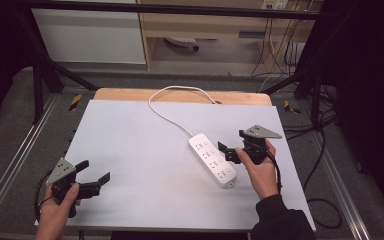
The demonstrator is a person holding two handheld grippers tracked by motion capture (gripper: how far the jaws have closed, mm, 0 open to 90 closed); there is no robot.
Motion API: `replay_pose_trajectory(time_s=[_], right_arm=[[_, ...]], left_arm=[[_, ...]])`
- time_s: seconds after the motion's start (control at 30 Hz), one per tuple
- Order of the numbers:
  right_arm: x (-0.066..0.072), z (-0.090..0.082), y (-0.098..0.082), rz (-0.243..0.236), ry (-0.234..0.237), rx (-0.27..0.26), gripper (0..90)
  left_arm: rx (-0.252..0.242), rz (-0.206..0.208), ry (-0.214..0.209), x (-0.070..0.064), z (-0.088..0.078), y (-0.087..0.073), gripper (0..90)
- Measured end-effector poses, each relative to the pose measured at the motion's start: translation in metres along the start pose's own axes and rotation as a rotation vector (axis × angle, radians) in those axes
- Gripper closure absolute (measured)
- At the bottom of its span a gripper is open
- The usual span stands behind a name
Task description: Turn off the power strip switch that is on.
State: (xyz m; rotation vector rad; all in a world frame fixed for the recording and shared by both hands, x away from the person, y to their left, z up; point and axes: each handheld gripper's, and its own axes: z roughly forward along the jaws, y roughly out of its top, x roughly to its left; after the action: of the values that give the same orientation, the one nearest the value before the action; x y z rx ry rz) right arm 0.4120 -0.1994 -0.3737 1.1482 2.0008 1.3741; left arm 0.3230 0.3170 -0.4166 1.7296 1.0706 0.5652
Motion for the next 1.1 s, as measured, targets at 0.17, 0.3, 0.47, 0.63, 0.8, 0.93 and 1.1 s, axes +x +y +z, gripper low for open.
replay_pose_trajectory(time_s=[0.17,0.3,0.47,0.63,0.8,0.93,1.1], right_arm=[[-0.002,-0.013,-0.001,0.000,-0.002,-0.014,5.8],[-0.004,-0.023,-0.002,-0.007,-0.014,-0.026,6.3],[-0.006,-0.035,-0.006,-0.030,-0.032,-0.032,6.1],[-0.010,-0.050,-0.011,-0.020,-0.048,-0.058,4.7],[-0.013,-0.063,-0.016,-0.018,-0.071,-0.070,2.6],[-0.017,-0.072,-0.022,-0.007,-0.094,-0.086,2.6],[-0.024,-0.080,-0.030,0.007,-0.115,-0.092,2.9]], left_arm=[[0.000,0.003,-0.001,0.000,0.000,0.000,5.5],[0.001,0.001,-0.002,0.000,0.000,0.000,5.5],[0.005,-0.001,-0.001,0.000,0.000,0.000,5.4],[0.003,-0.004,0.001,0.000,0.000,0.000,5.4],[0.005,-0.003,0.000,0.000,0.000,0.000,4.8],[0.006,-0.011,-0.002,0.001,0.001,0.000,4.8],[0.007,0.000,0.002,0.000,0.001,0.000,4.8]])
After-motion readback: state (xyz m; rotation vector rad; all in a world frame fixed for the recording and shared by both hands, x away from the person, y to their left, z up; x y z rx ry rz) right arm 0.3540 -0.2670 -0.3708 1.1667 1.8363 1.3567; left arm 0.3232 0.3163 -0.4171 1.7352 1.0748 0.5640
